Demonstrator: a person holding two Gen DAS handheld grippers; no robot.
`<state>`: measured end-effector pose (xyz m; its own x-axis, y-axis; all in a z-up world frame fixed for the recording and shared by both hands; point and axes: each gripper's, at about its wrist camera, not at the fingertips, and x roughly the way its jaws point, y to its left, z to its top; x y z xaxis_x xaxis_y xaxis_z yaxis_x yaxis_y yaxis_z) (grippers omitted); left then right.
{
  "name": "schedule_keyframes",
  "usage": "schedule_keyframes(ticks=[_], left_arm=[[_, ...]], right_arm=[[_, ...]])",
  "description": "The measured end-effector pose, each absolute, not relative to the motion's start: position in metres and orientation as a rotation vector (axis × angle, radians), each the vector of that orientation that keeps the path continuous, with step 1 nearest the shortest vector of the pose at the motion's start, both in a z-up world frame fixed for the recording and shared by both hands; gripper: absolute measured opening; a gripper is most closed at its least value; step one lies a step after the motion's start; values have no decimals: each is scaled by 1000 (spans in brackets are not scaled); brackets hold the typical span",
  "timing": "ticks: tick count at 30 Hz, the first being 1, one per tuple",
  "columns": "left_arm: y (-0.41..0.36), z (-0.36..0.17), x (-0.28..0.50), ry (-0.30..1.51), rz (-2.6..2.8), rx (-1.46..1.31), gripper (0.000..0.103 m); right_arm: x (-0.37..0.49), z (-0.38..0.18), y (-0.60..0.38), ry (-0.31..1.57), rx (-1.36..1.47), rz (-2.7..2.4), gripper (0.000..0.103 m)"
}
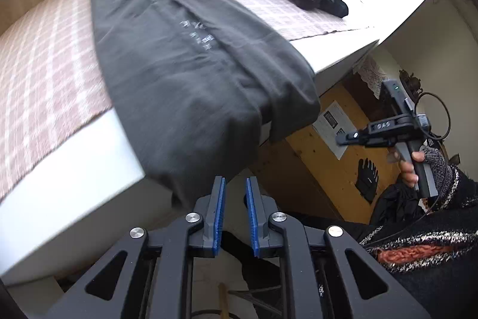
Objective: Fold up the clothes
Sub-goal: 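Hold the shirt hem end with both grippers at the table edge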
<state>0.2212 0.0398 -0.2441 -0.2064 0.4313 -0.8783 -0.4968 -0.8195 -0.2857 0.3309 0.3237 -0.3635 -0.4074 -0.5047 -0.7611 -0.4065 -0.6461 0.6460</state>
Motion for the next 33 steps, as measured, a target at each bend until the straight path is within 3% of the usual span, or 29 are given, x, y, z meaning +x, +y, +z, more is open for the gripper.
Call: schedule_keyframes(ticks=[3,8,12,17,21,24,29,33], left_arm=[[17,-265,227,40,2078,-1515,18],[11,-294,215,4,2097,-1526,22],[20,-302,204,-16,2107,-1502,25],[34,-312,196,-29,2080,-1504,25],[35,-311,195,-60,2055,-1466,10],[34,-302,194,-131,2005,-1429,8],[28,-264,204,-300,1933,-1310,7],[21,-236,205,-326,1919,-1253,7]], right_arm=[[308,-335,325,-1015,1574,-2323,32],[280,-321,292,-481,1539,-2368,32],[260,-330,276,-282,1561,-2317,33],[237,-343,257,-181,1573,-2267,33],[228,-346,247,-175,1554,-2219,33],[231,-336,274,-253,1558,-2154,8],[238,-292,288,-423,1437,-2056,8],[234,-261,292,-546,1350,-2050,8]])
